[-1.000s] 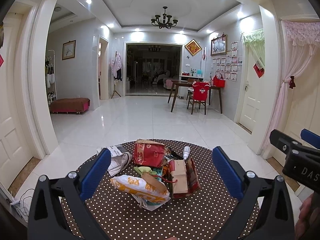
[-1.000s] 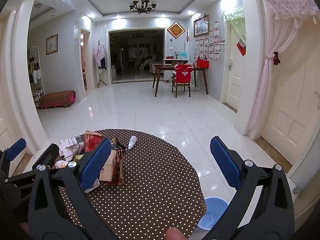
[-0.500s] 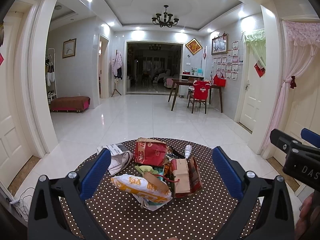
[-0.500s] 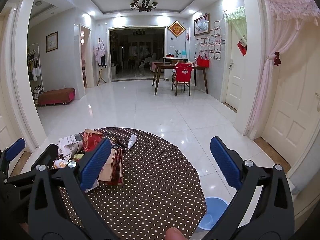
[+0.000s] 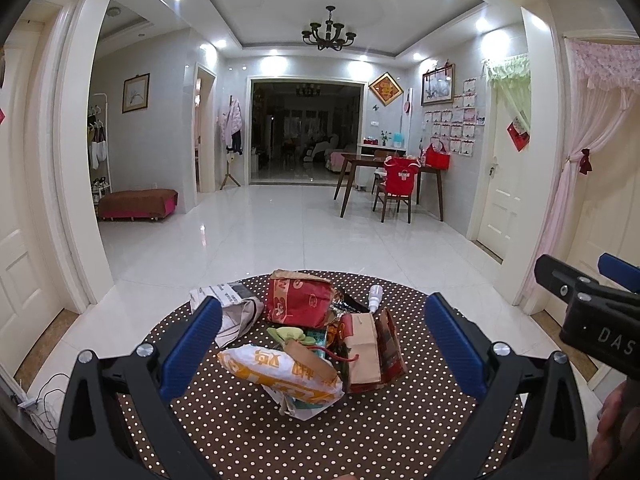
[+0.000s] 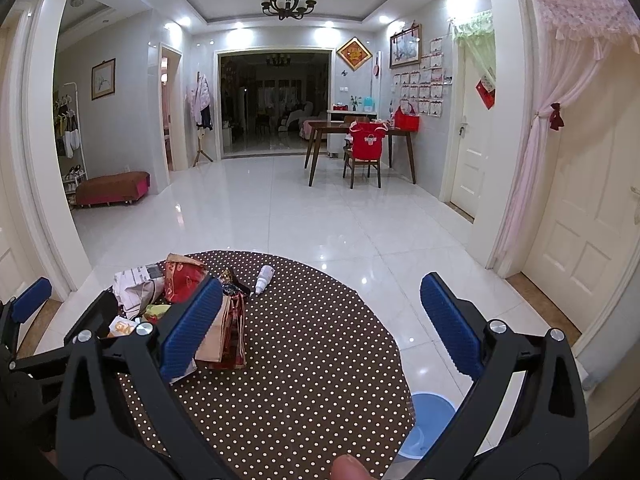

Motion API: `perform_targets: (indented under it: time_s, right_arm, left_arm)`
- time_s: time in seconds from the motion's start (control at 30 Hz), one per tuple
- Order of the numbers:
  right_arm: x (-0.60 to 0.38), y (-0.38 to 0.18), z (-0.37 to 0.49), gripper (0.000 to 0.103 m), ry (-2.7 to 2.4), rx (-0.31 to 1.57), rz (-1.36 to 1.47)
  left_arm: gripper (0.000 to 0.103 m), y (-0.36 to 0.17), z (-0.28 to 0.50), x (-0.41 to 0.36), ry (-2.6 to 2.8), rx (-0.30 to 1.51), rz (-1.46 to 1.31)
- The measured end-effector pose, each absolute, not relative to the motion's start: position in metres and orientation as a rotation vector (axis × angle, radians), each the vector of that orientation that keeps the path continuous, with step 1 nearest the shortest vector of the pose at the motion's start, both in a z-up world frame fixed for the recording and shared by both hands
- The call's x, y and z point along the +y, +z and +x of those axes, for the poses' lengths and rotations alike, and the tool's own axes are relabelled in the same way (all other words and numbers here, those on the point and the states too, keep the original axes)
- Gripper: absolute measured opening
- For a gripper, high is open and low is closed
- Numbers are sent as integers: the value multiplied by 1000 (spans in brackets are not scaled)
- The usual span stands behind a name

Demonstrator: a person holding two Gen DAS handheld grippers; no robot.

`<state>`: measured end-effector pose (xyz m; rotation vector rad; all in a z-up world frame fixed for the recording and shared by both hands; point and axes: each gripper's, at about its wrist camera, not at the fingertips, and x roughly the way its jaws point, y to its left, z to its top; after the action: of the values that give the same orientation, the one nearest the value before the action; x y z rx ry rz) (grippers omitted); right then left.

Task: Collect trash

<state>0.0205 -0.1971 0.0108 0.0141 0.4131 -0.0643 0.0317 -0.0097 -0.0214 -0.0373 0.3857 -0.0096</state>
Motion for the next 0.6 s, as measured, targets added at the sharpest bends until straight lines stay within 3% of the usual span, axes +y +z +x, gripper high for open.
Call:
perform_targets:
  time_s: [0.6]
  right_arm:
    - [-155,-92,109,97,98,711,5]
  left_arm:
    - [99,-102,59,52,123,591,-61]
